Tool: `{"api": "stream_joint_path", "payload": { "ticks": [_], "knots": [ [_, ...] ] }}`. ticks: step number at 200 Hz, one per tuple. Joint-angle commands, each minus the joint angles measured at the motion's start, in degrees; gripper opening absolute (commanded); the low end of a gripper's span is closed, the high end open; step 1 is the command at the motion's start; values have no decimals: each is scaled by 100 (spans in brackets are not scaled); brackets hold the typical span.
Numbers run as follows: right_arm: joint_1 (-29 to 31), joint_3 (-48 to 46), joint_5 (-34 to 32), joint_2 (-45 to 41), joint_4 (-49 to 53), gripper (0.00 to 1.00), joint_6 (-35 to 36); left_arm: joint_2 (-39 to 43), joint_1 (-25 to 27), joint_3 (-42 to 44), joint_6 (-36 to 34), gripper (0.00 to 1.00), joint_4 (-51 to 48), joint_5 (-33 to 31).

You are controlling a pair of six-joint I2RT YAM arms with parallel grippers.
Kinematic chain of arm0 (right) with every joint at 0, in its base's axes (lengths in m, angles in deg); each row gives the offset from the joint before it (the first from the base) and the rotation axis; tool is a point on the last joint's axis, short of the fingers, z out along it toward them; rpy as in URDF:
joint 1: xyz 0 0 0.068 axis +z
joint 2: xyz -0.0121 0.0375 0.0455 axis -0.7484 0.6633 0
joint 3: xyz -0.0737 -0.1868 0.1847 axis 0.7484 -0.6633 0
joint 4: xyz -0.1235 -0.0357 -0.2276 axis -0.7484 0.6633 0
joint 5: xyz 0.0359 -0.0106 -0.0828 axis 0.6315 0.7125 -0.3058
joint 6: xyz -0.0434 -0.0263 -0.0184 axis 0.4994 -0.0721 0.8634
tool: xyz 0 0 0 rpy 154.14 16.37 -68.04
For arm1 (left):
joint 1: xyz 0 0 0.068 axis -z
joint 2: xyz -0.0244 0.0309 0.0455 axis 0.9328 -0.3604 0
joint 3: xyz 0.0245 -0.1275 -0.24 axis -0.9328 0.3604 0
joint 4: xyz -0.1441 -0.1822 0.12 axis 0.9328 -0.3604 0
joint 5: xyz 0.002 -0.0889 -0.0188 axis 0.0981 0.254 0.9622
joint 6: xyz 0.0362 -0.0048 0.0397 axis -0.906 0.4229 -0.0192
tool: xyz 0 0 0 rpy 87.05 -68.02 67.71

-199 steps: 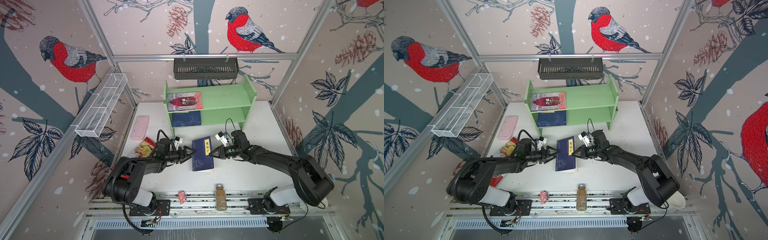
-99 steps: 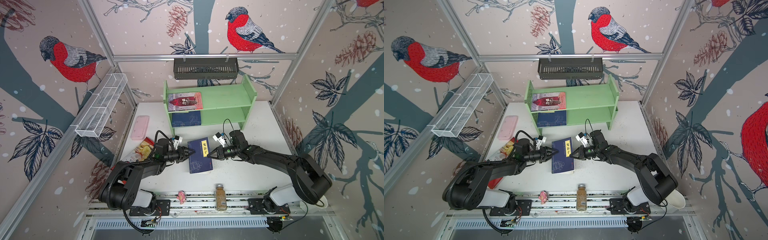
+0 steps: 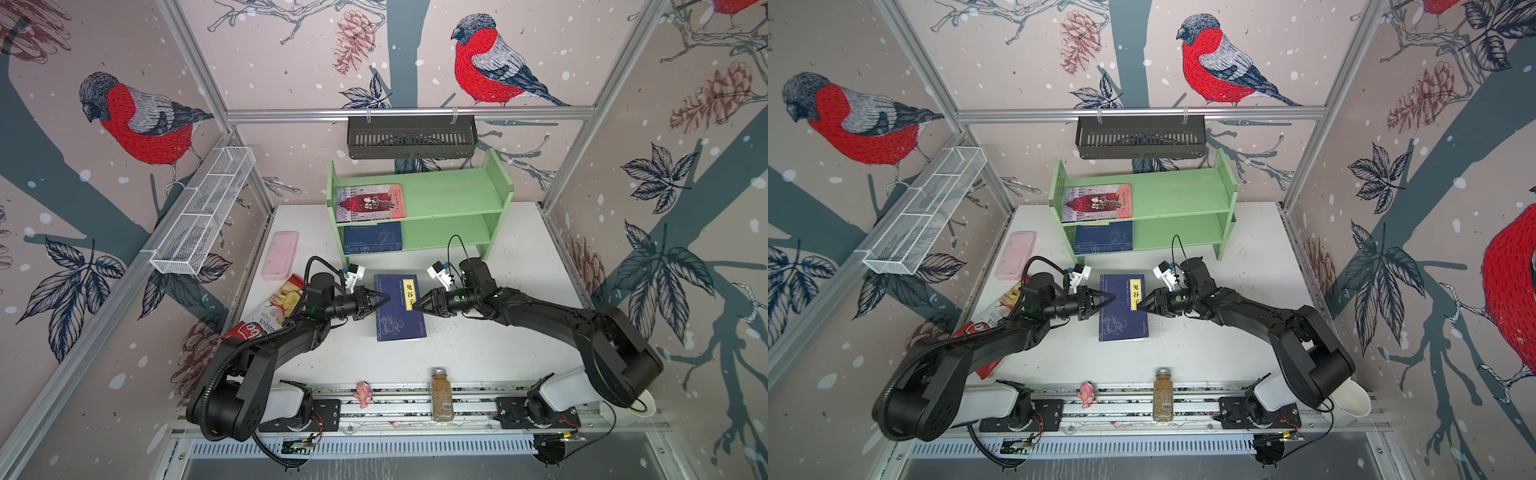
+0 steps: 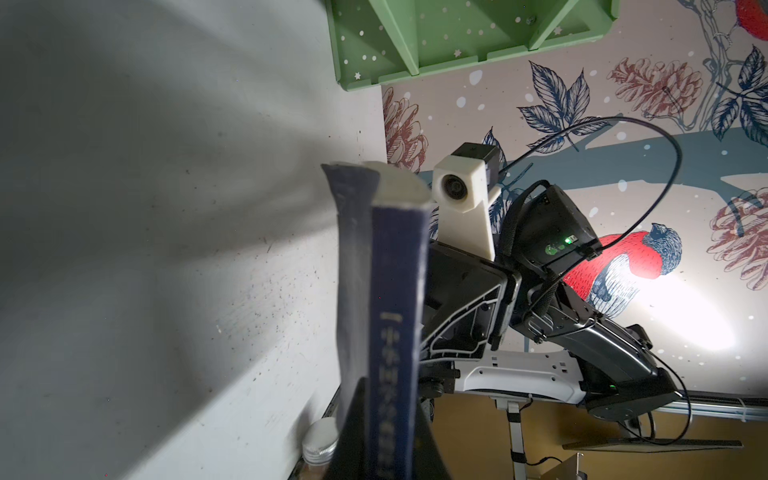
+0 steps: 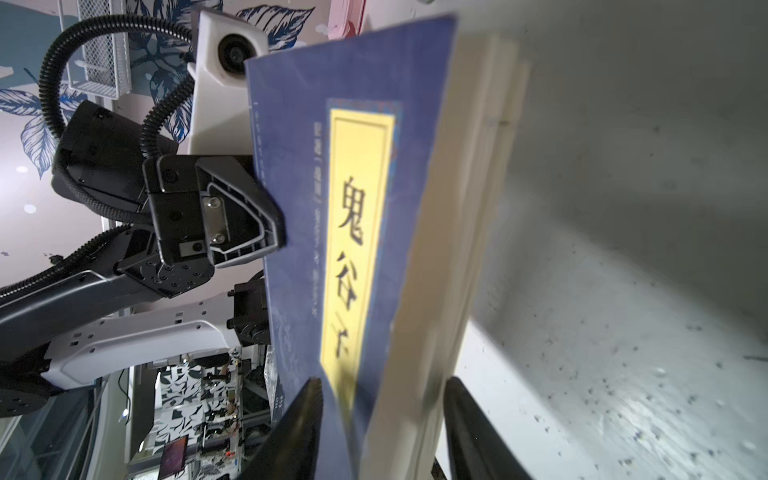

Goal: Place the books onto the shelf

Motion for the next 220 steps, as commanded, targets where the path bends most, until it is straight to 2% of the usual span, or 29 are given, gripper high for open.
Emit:
{"api": "stream_joint_path", "payload": {
  "ticks": [1,30,53,65,83,95,113,151,183,220],
  "knots": [
    [-96,-1,-469,-290,209,53,-114,199,-53,-312,-513,0,-585,350],
    [-153,-130,-865,-857,275,61,-462,406,-97,-652,-964,0,-1436,461],
    [-89,-348,-1098,-1449,156,69,-861,639,-124,-765,-936,0,-1741,345],
    [-24,-478,-1206,-1837,27,71,-1112,785,-148,-801,-850,0,-1755,209],
    [126,-602,-1519,-2355,-3,80,-1430,960,-214,-817,-560,0,-1570,-13],
    [234,-679,-1623,-2628,-125,81,-1644,1086,-283,-759,-321,0,-1316,-61],
    [467,-741,-1804,-2905,-317,86,-1902,1338,-453,-767,-237,0,-1702,-405],
    [1188,-855,-2127,-2636,-1054,88,-2429,1814,-547,-587,71,0,-1629,-1228],
    [1980,-933,-2836,-2147,-1851,88,-2784,1960,-653,-514,425,0,-1306,-1387],
    [2365,-1051,-3460,-1727,-2830,88,-3121,1989,-729,-580,494,0,-951,-1480]
  ]
}}
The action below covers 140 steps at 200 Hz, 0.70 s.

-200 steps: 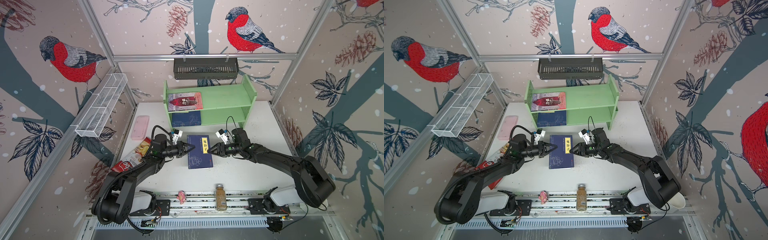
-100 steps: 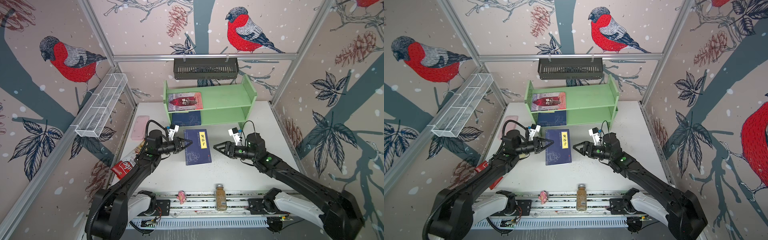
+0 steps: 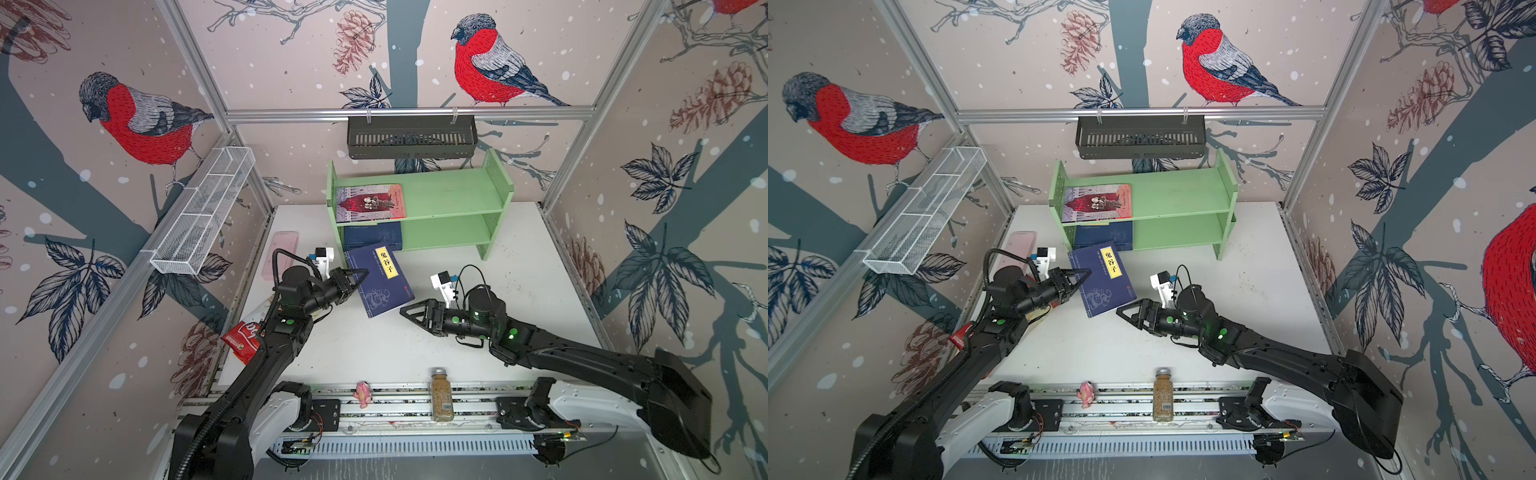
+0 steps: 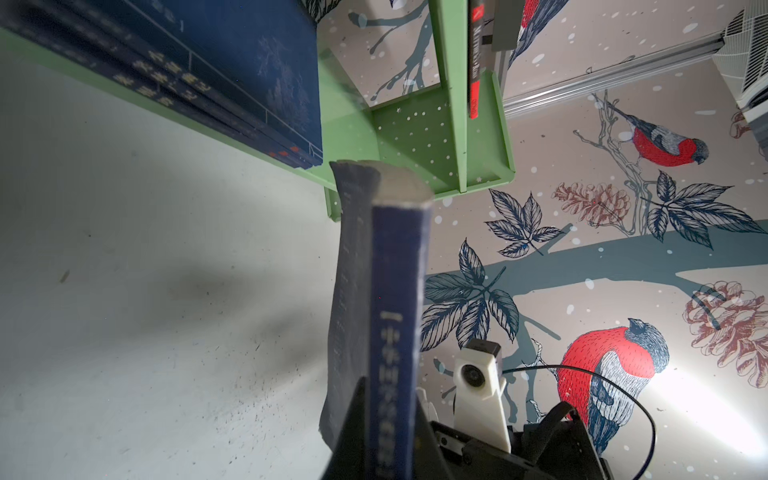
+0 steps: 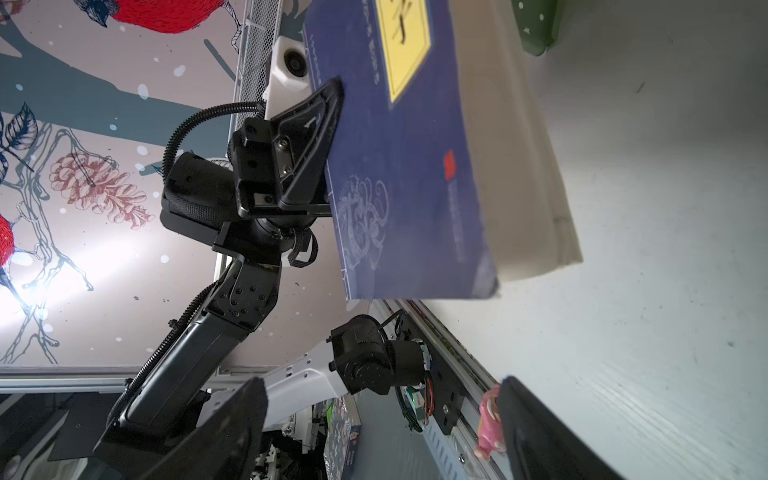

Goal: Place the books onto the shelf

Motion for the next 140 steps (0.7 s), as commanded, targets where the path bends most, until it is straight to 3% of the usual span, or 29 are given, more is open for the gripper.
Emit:
{"api": "stream_joint_path", "payload": {
  "ticks": [1,70,140],
  "knots": [
    [153,-88,-655,138,-1085,88,-393,17,-50,-77,206,0,622,-136],
    [302,-86,-1209,956,-2420,88,-781,-135,-147,49,995,0,1262,-200],
    [239,61,-1329,1663,-3411,87,-1020,62,-174,132,1255,0,1036,-172]
  ]
}}
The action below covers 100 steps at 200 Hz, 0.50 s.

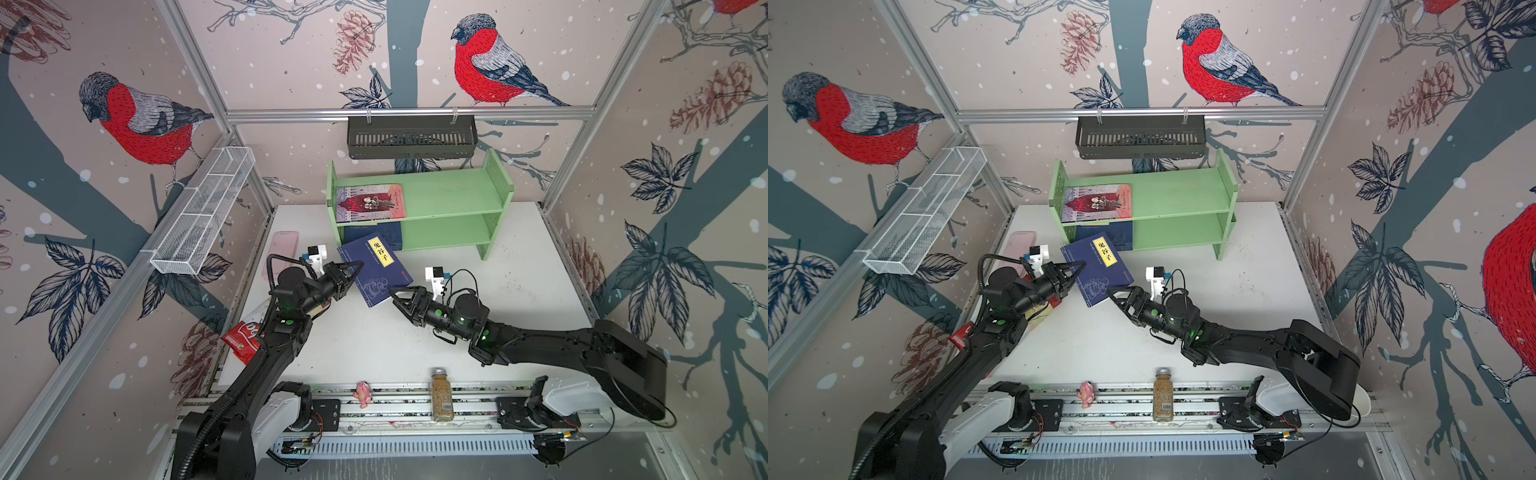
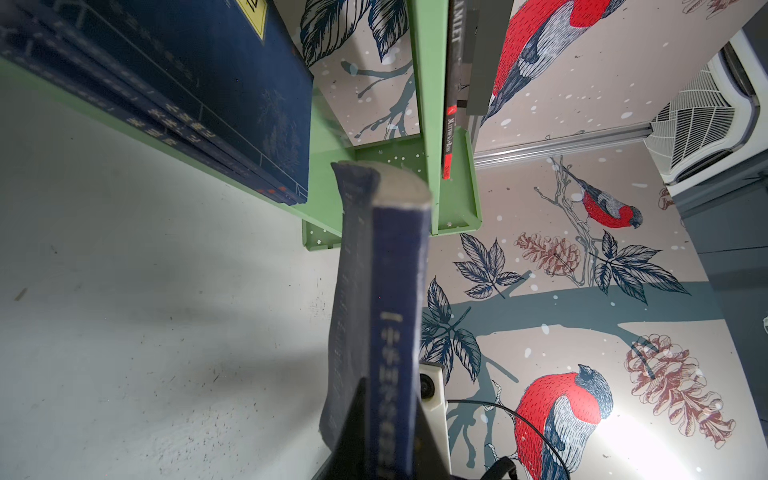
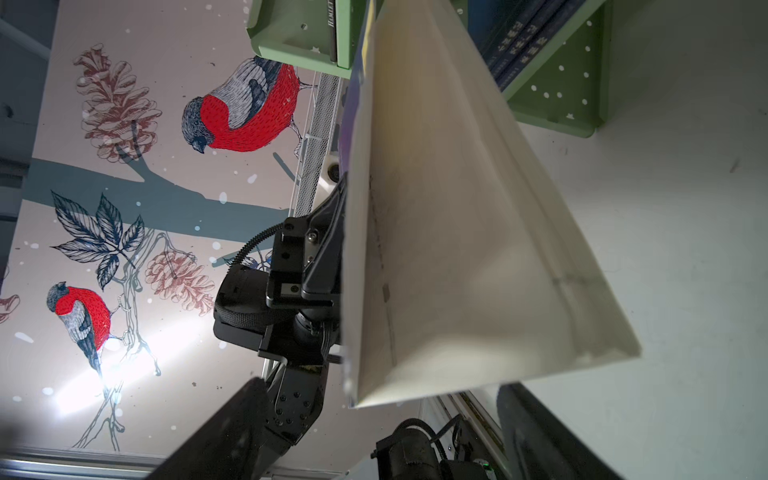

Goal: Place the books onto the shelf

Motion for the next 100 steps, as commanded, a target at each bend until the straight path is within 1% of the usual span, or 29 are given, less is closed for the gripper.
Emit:
{"api": "stream_joint_path", "payload": {
  "ticks": [1,22,36,64,100],
  "knots": [
    [-32,50,-118,107,-570,86,-159,102,-25,12,150,0,298,26],
    [-74,18,-240,139,-560,85,-172,143,-34,33,176,0,227,-1],
    [-131,-43,-260,172,-764,83,-174,150,-34,31,153,0,177,6],
    [-242,37,-109,358,-928,80,-238,153,-34,73,144,0,164,1],
    [-310,129,-58,607,-1162,71,-311,168,-34,103,127,0,102,-10]
  ]
}}
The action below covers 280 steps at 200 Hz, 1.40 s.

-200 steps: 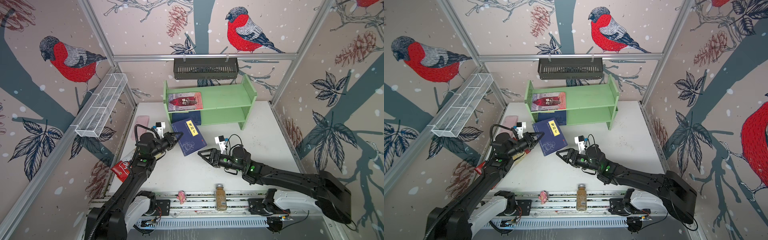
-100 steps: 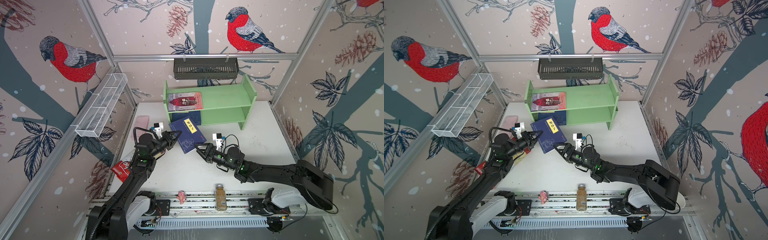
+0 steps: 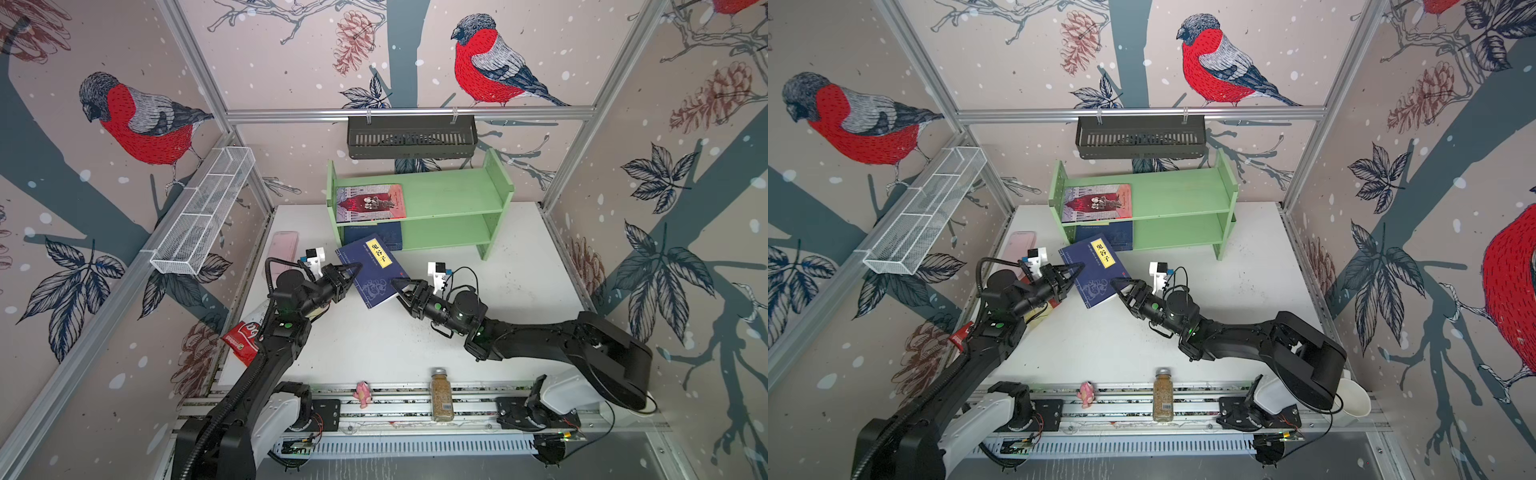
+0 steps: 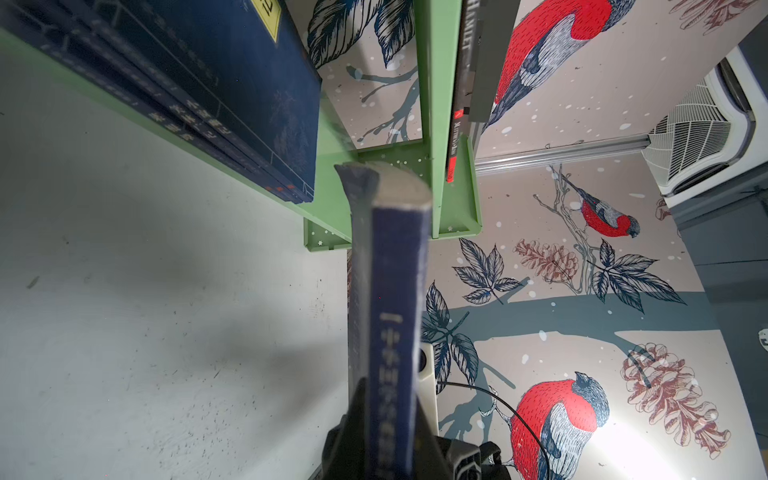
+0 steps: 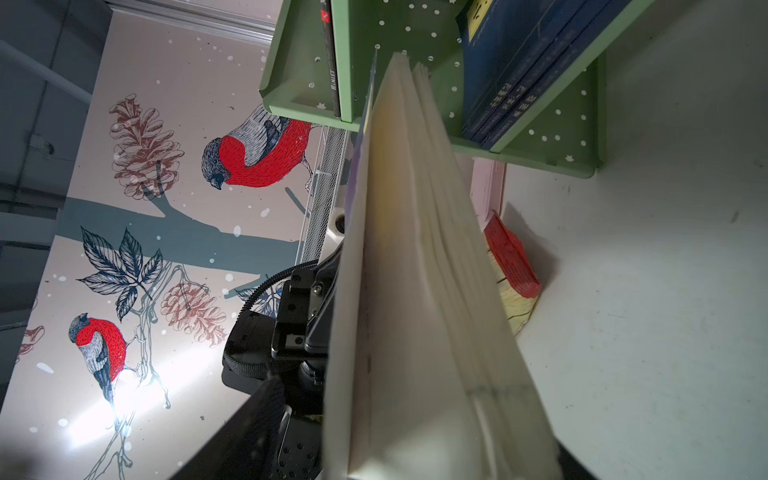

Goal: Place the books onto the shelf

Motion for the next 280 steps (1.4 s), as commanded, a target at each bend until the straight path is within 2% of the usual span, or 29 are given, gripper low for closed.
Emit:
{"api": "stream_joint_path", "payload": {
  "ticks": [1,17,51,77,85,100,116,135,157,182,201,243,264,280],
  "knots": [
    [-30,77,67,93,-461,71,-138,40,-8,-12,48,0,187,51],
    [-61,112,63,126,-435,61,-116,49,-3,-17,6,0,118,53],
    [-131,241,138,104,-12,29,63,89,-13,21,-120,0,-135,12],
    [-249,336,513,138,127,10,211,151,-17,81,-164,0,-394,-106],
    [-305,313,629,147,94,5,198,168,-23,108,-205,4,-400,-107],
    [-430,236,902,123,6,4,190,212,-34,153,-304,15,-410,-85],
    [-616,198,1333,47,46,4,225,270,-60,234,-419,35,-333,-26],
    [-848,171,1907,-119,237,3,331,341,-78,342,-562,50,-229,34],
    [-1166,110,2610,-354,412,3,380,349,-96,448,-690,58,-76,188],
    [-1443,108,3355,-599,586,3,409,323,-114,564,-768,62,45,325],
    [-1553,235,3698,-798,1226,3,708,296,-144,615,-753,63,201,431],
    [-1606,719,4245,-936,2675,3,1613,89,-149,471,-361,59,396,781],
    [-1691,850,4349,-932,3028,3,1833,-21,-157,396,-242,50,530,1129],
    [-1786,864,4438,-908,3064,3,1867,21,-157,443,-147,31,664,1218]
  ]
}}
